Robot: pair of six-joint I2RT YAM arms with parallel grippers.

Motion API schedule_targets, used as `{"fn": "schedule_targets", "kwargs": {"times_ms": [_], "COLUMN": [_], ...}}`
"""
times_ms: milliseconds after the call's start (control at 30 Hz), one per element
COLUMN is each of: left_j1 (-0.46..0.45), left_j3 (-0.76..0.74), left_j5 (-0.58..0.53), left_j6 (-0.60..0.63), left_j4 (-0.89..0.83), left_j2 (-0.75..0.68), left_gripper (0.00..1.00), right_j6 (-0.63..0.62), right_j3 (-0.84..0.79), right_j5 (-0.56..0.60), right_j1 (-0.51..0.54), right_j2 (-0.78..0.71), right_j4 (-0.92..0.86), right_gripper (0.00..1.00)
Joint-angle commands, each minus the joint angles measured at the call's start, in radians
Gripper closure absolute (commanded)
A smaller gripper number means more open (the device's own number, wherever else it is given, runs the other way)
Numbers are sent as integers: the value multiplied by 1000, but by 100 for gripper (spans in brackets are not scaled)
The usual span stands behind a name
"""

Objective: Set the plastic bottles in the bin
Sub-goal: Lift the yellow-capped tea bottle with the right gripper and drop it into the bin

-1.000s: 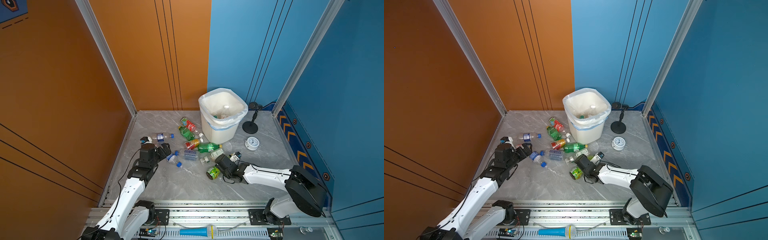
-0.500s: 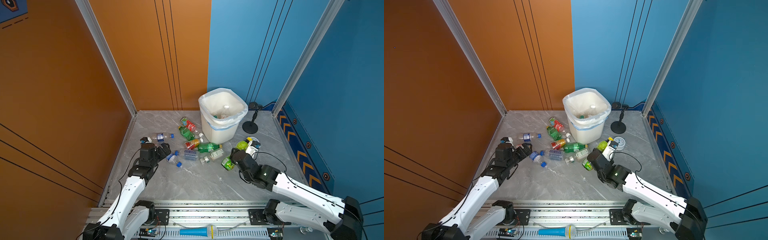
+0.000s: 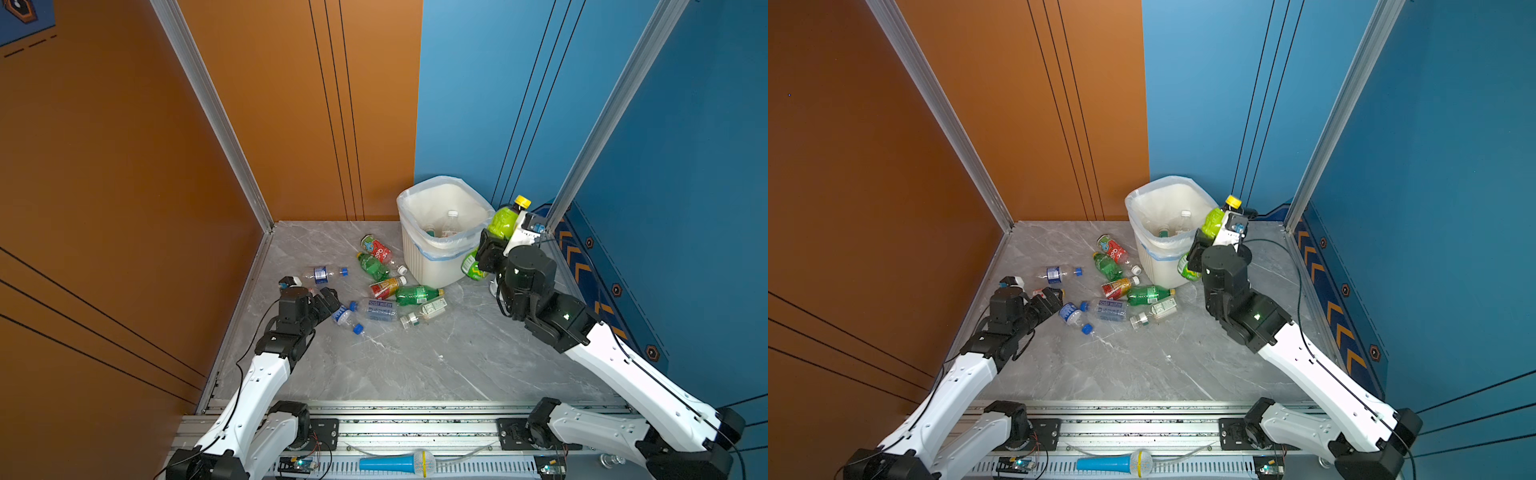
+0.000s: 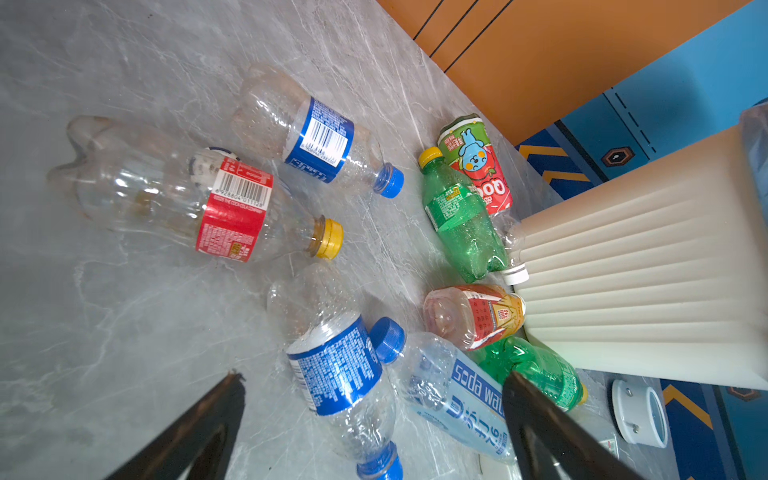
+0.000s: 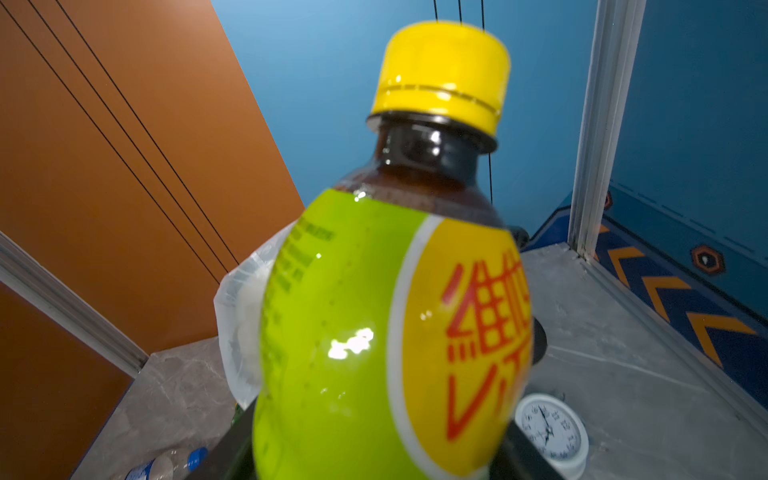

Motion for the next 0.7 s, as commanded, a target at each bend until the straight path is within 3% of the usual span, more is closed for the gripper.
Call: {"fn": "schedule_targets", "kwargs": {"times_ms": [0,200,400,667], "left_j1": [12,21,30,44], "left_j3": [-19,-32,-36,-37], "left_j5": [10,6,9,7], "left_j6": [-7,-7,-5,-4], "left_j4": [-59,-87,-117,-132], "left_j2": [-24,-61,-87,-99], "left_gripper": [2,2,2,2], "right_j6": [-113,-116,-137,-120], "right_j3": [135,346,539,629], "right_j5": [-157,-281,-331,-388], "right_j1": [-73,-175,-205,-229], "right_j2": [103,327,514,637], "right_j4": [43,30,-22,-67], "right_gripper": [37,37,37,37]}}
